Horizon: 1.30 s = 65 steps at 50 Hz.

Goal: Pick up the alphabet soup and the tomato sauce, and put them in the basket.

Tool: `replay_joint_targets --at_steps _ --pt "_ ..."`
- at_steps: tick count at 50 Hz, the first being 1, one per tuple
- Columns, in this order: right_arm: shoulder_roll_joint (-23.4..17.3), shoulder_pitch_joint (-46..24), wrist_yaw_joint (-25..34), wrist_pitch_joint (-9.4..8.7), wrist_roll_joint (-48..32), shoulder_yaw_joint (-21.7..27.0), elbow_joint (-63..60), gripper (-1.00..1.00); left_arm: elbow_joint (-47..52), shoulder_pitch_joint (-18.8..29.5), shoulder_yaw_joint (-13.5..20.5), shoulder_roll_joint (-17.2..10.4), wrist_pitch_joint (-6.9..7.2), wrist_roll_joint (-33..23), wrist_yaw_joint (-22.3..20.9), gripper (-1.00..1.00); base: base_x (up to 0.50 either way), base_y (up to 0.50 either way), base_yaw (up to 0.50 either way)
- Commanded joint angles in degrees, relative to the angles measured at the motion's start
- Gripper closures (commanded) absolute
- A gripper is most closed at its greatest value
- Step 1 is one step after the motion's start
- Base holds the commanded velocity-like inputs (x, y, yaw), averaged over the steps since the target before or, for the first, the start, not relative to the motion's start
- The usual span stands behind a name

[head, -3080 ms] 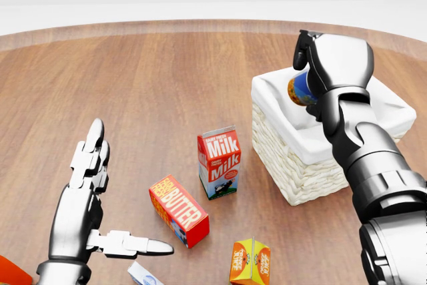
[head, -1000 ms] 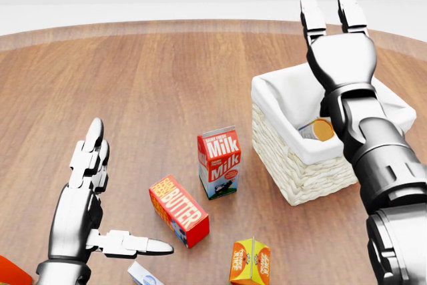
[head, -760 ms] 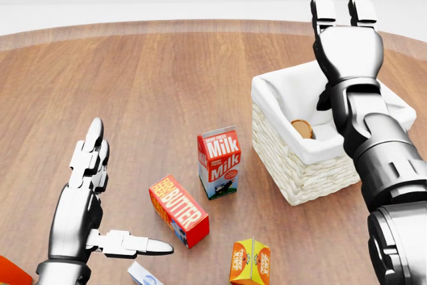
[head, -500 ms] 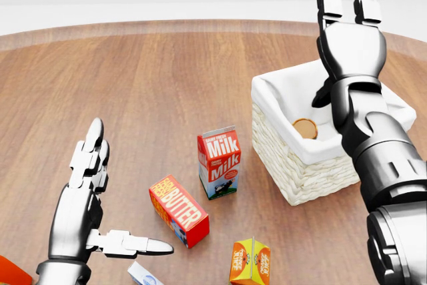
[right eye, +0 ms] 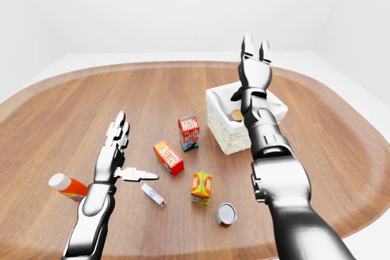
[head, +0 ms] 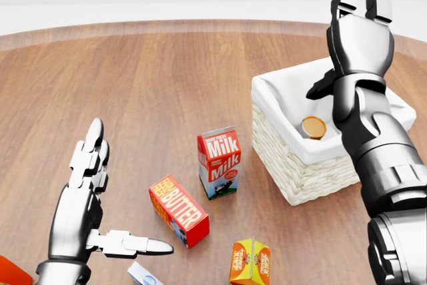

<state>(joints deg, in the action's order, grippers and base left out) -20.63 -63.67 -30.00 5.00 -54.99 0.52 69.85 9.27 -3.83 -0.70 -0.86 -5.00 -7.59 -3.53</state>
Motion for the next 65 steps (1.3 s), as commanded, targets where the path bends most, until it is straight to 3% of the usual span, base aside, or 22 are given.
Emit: replay_joint_targets --at_steps 1,12,32,65 --pt "0.75 2.52 0.00 0.00 5.48 0.88 -5.92 -1.00 0.61 -0.39 0.15 0.06 0.00 0.47 0.02 -1.00 0.00 0.00 0.00" --pt "1.76 8.29 0.00 0.00 10.45 2.14 -16.80 -1.00 0.16 -0.35 0.13 0.06 0.00 0.45 0.00 -1.00 0.00 0.00 0.00" --pt "4.15 21.18 10.38 0.00 17.81 4.97 -44.07 -1.00 0.52 -0.45 -0.02 0.11 0.00 0.31 0.08 -1.00 0.00 0.00 0.00" --pt "6.92 35.94 16.70 0.00 23.99 7.43 -66.21 -1.00 -0.18 -0.31 0.10 0.06 0.00 0.32 0.19 -1.00 0.00 0.00 0.00"
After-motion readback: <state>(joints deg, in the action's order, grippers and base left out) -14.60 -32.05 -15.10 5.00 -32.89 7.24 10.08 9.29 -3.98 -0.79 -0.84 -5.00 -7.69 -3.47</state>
